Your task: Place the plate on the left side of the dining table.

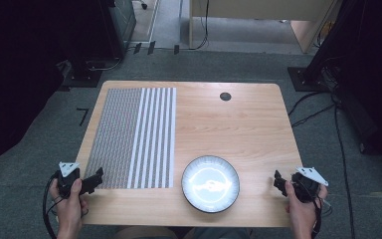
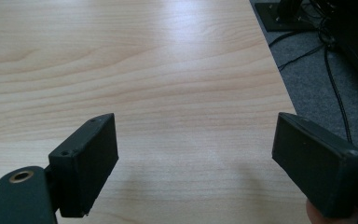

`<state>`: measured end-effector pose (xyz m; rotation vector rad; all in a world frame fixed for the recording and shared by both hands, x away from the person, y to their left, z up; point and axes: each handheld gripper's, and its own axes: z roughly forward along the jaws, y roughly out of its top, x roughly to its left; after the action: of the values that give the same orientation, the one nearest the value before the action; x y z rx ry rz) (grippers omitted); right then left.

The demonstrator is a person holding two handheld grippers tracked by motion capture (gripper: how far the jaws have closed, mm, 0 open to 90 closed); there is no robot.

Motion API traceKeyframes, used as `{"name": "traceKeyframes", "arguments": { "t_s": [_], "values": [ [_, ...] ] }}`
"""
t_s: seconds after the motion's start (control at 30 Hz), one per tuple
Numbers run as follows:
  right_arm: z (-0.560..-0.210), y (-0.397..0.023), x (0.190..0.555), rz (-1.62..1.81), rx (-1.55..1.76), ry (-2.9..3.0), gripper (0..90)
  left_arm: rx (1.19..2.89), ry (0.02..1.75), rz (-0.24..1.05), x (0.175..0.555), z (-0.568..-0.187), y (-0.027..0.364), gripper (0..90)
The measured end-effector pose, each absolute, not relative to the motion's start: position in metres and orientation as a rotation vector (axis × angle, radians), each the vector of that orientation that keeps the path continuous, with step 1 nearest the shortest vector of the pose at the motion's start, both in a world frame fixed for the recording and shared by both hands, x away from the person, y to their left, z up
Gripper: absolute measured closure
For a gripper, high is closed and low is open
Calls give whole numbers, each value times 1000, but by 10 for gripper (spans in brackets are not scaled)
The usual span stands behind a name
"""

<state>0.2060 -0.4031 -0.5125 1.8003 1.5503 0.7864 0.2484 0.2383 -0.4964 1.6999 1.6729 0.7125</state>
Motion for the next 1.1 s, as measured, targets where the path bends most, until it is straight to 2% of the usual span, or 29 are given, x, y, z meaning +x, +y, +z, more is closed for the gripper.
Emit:
{"name": "traceKeyframes", "arguments": {
  "t_s": [0.57,0.7,0.77,1.1],
  "values": [
    [-501,-383,201,869,1761,1576,143,1740,1598,660,247,-492,202,157],
    [-499,-378,200,888,1746,1586,142,1793,1571,732,244,-491,187,157],
    [-497,-373,200,921,1750,1590,143,1789,1545,677,244,-490,179,139],
    [-493,-360,199,974,1738,1607,142,1826,1502,661,241,-491,157,138]
  ]
}}
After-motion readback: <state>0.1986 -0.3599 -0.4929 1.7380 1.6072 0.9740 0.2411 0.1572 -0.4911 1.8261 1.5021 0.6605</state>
